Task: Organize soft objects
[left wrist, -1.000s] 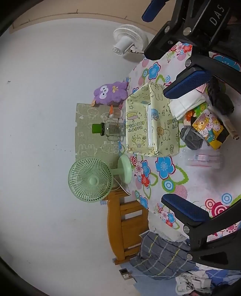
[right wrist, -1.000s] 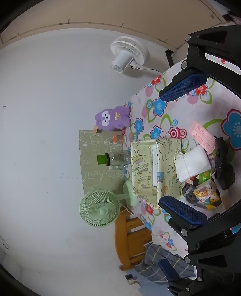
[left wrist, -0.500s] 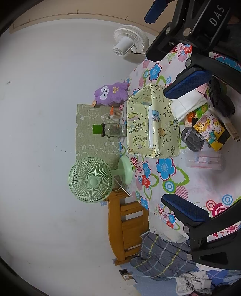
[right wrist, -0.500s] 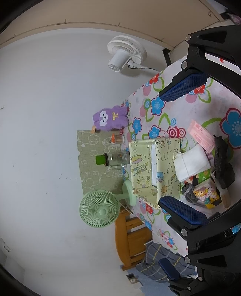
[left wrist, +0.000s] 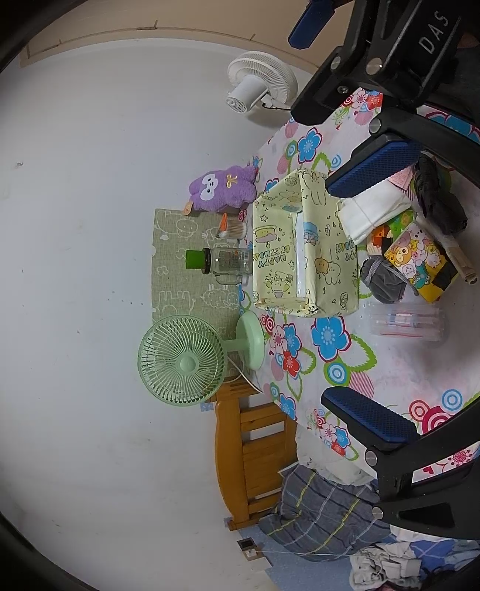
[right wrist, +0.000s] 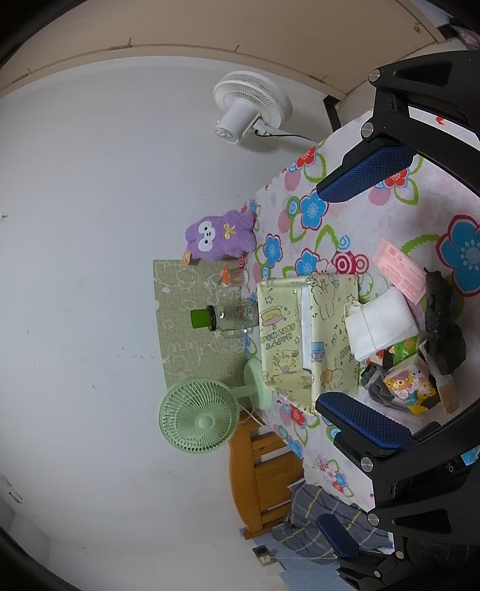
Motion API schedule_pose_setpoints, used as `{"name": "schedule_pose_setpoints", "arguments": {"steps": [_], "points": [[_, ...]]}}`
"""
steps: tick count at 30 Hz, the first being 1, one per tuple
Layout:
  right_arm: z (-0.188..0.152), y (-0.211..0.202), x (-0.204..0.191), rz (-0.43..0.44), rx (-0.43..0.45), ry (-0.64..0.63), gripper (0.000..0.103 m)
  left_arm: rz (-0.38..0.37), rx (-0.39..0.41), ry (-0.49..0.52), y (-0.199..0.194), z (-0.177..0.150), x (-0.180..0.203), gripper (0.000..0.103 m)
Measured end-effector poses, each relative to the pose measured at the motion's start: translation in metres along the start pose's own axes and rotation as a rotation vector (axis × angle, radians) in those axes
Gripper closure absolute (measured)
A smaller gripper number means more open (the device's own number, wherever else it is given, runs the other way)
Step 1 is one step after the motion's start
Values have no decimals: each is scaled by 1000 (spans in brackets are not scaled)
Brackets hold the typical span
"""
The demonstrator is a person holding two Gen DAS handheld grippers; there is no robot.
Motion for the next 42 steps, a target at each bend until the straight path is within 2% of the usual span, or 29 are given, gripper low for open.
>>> {"name": "schedule_pose_setpoints", "arguments": {"steps": [28, 42], "points": [[-1, -3, 2, -10, -1, 5, 0, -3, 8, -2, -2, -2, 3, 0], [-5, 19, -2, -13, -33, 3, 0, -27, -30, -3, 18, -7, 0, 3]]}}
Point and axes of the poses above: each gripper's, at about its wrist camera, not at the fingertips, and y roughly the way its jaws point, x to its right, z to its top, the point moved 4 cm from there along y, roughly the way its jaws point, and after that the axes turned 11 degrees about -x, right-handed, at the moved point
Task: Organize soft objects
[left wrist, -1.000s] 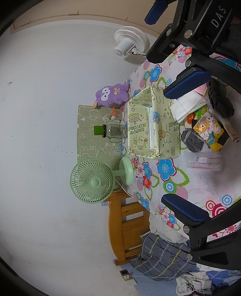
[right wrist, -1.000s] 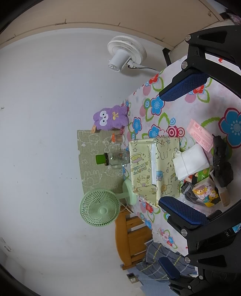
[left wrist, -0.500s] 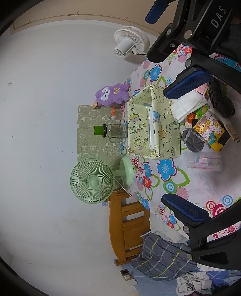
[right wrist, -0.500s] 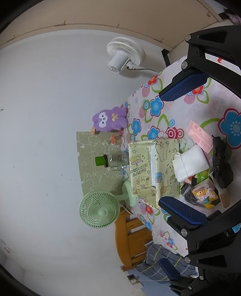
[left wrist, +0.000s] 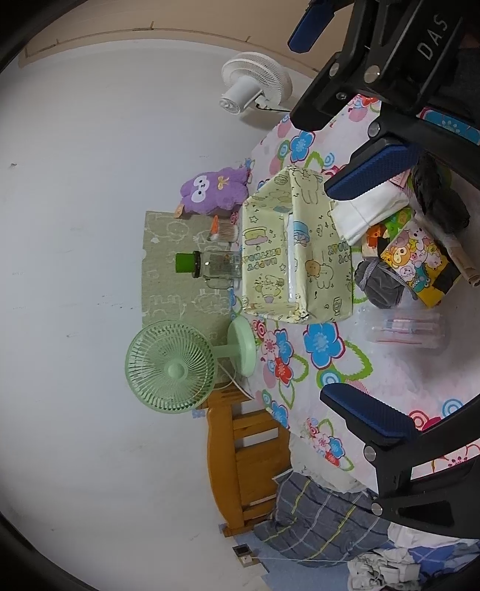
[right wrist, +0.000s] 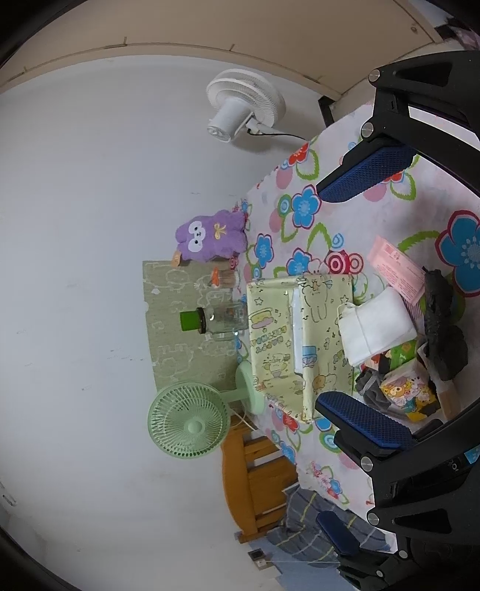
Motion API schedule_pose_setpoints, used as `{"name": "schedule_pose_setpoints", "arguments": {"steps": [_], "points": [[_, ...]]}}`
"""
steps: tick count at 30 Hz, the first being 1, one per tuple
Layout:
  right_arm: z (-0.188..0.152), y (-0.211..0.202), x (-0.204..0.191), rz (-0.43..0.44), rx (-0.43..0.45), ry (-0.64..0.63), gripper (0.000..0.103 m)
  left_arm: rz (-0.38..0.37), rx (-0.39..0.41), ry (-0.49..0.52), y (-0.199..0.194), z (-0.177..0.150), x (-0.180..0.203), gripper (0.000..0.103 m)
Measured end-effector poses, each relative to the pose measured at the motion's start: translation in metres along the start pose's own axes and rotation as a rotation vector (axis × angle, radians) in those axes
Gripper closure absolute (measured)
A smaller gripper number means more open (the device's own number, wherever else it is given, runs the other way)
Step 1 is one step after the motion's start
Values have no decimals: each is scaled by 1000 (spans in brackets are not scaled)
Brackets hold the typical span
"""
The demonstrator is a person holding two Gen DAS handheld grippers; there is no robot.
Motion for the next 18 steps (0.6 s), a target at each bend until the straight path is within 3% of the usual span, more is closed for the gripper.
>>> {"name": "schedule_pose_setpoints", "arguments": {"steps": [18], "points": [[-18, 52, -2, 11, -99, 7, 3, -3, -102, 2, 47, -17, -3, 10]]}}
Point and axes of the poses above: each gripper's, at about its wrist camera, not at the fingertips, and y roughly the way its jaws point, x to its right, z to its top, the point moved 4 cm from there along y, roughly the way its jaws point, and after that the axes turned 11 degrees about -x, right-handed, at the moved point
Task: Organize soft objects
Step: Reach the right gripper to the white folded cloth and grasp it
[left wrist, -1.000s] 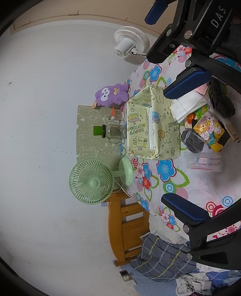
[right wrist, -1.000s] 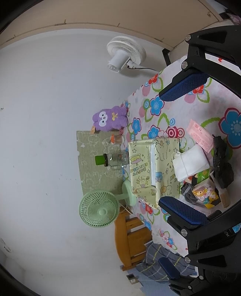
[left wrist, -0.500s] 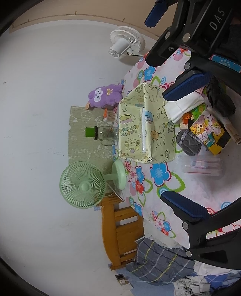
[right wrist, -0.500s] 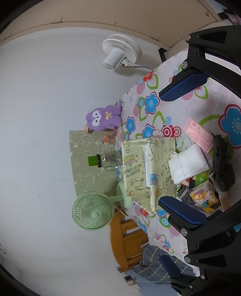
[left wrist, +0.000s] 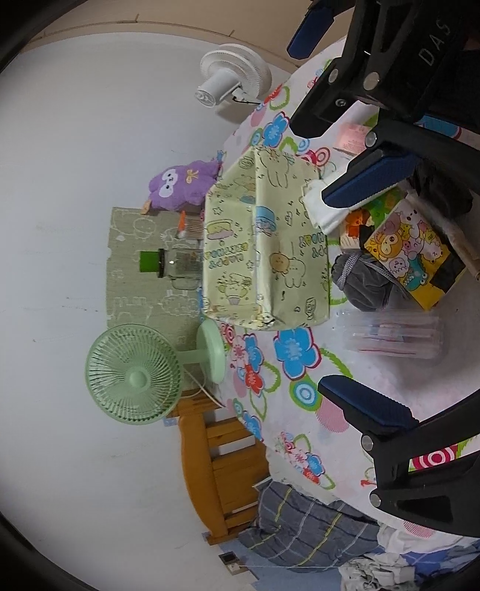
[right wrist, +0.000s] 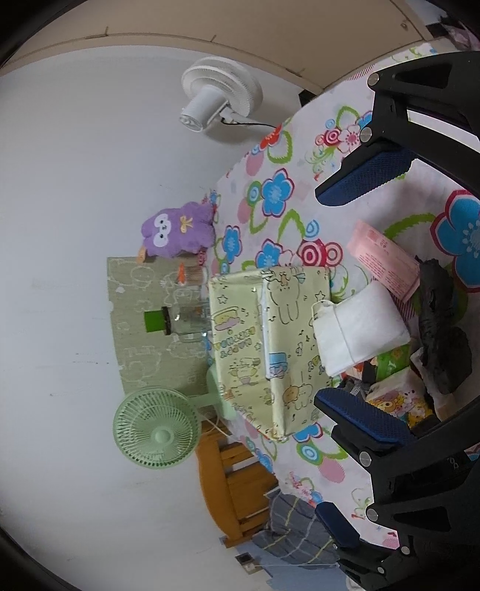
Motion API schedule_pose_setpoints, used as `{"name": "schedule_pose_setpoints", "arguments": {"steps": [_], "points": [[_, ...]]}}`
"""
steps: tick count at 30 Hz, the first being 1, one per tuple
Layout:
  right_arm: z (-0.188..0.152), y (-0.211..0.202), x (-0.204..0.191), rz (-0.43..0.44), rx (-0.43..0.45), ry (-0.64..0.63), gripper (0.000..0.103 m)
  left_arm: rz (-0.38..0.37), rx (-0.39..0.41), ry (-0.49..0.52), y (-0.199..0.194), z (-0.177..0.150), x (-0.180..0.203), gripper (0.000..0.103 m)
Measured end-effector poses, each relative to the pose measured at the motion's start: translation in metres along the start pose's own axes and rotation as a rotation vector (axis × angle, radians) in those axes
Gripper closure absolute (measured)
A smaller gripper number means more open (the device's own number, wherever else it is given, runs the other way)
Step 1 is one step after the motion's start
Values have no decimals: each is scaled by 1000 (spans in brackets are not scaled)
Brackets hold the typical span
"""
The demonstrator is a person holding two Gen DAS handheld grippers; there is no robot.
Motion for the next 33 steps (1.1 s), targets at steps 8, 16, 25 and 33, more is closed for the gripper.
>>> {"name": "schedule_pose_setpoints", "arguments": {"steps": [8, 16, 25, 33], "points": [[-5, 29, -6, 10, -69, -5, 4, -7, -71, -8, 27, -6, -5, 12], [-9, 54, -13, 21, -125, -15, 5, -6, -126, -14, 49, -10, -9, 13], [-11, 76, -16, 28, -183, -13, 6, -4, -167, -11, 67, -11, -9, 14], [-12, 95, -17, 57, -234, -2, 10, -8, -204, -5, 84, -12, -9, 17]]}}
Point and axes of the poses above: each gripper's, at about its wrist camera, not at the fingertips, and y roughly the way its jaws point, x to its right, z to its top, the point moved 4 cm from there along y, roughly the way its jaws point, and after that the axes turned 11 degrees about -x, right-handed, at the moved point
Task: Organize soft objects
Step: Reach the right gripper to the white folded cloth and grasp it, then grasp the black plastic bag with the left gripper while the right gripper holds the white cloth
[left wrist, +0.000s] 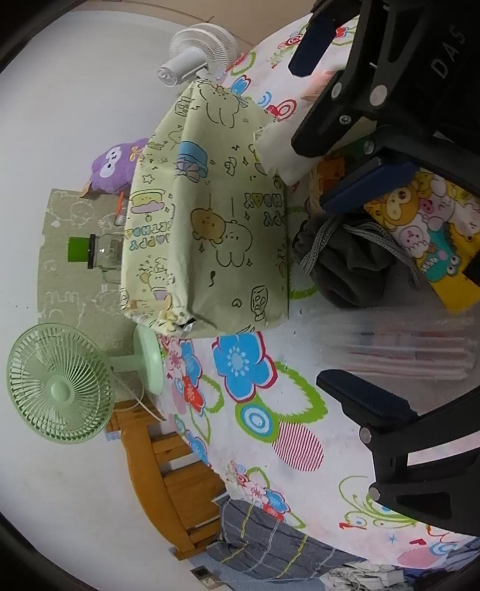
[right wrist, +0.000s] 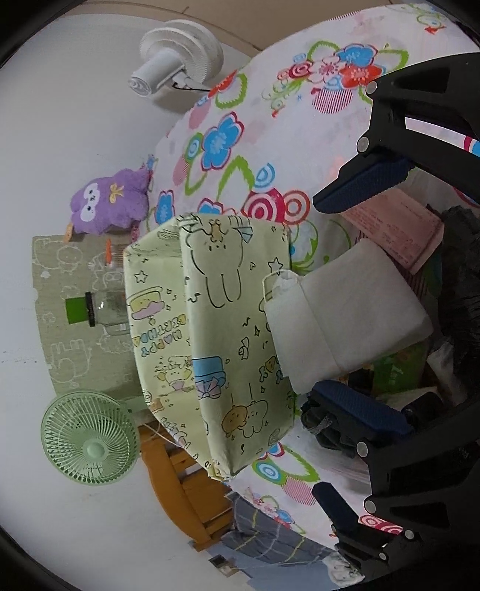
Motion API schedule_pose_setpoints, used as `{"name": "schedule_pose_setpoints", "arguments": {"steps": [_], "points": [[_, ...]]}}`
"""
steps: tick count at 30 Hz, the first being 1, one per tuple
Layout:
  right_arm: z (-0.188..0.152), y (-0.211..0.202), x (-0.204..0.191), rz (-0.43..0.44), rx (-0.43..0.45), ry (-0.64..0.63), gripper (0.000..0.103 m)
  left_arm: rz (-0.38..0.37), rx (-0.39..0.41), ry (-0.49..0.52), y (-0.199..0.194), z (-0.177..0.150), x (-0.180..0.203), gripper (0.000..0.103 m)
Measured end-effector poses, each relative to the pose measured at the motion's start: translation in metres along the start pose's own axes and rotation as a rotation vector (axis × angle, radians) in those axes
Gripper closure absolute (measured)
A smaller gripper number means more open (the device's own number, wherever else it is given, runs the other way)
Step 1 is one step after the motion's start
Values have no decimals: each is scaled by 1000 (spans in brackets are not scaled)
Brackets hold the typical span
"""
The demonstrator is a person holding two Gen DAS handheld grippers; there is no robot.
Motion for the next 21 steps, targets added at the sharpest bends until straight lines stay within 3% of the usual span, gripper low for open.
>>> {"name": "schedule_pose_setpoints", "arguments": {"steps": [9, 16, 17, 21], "points": [[-1, 18, -1, 83, -76, 30, 23, -23, -30, 23, 7, -3, 9, 33], [-3, 19, -5, 109, -87, 24, 44, -14, -23, 60, 5, -4, 17, 49], [-3, 19, -6, 112, -85, 23, 45, -13, -21, 61, 4, -4, 17, 58], [-2, 13, -6, 111, -72, 19, 51, -13, -8, 61, 1, -4, 19, 62]]}}
Point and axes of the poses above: each gripper's, at about its wrist camera, not at the fingertips, and y roughly the way its jaws point, x to its right, z to its top, the point moved 4 cm from there along y, roughly the way its jaws point, and after that the axes turned 11 degrees about -x, right-handed, at the moved point
